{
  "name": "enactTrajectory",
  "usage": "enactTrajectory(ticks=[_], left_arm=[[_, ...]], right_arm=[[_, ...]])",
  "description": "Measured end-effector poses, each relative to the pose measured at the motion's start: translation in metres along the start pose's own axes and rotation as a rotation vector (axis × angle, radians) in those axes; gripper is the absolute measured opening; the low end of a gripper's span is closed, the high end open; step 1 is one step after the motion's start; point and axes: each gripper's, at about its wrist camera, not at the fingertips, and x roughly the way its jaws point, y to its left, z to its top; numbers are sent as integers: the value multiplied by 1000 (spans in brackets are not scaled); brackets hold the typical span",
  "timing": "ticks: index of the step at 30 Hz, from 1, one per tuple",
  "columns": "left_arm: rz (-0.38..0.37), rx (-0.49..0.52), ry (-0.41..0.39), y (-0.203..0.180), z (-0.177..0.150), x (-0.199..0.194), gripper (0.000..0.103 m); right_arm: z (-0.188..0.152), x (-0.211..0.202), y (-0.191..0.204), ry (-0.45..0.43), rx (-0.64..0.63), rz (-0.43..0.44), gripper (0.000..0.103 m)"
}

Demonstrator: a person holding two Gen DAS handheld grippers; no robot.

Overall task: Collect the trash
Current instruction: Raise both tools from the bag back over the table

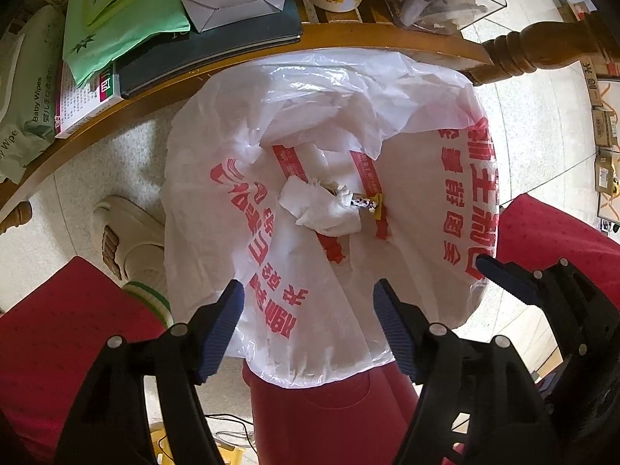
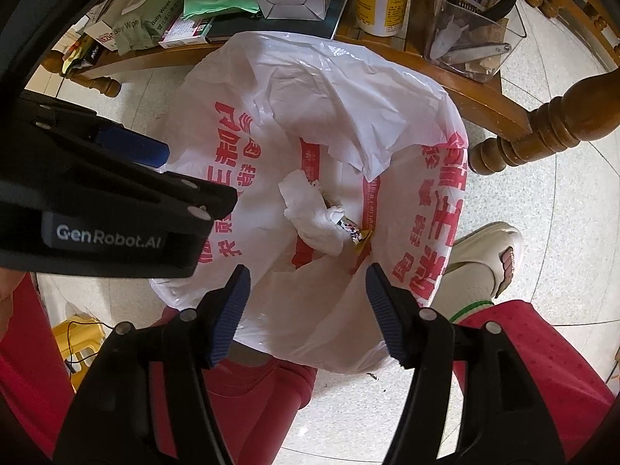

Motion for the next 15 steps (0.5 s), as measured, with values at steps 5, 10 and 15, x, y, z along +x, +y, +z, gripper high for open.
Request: enactTrajectory(ticks=[5,10,15], left_arm=[[10,10,2,-1,0,-2,68],[19,19,-14,-2,-5,-9,72],[56,30,-47,-3,-18,-23,74]], right_arm=[[1,-2,3,-5,-1,-5,62],[-1,-8,6,-21,-1,-11,67],[-7,-25,10,-60,-1,-19,71]])
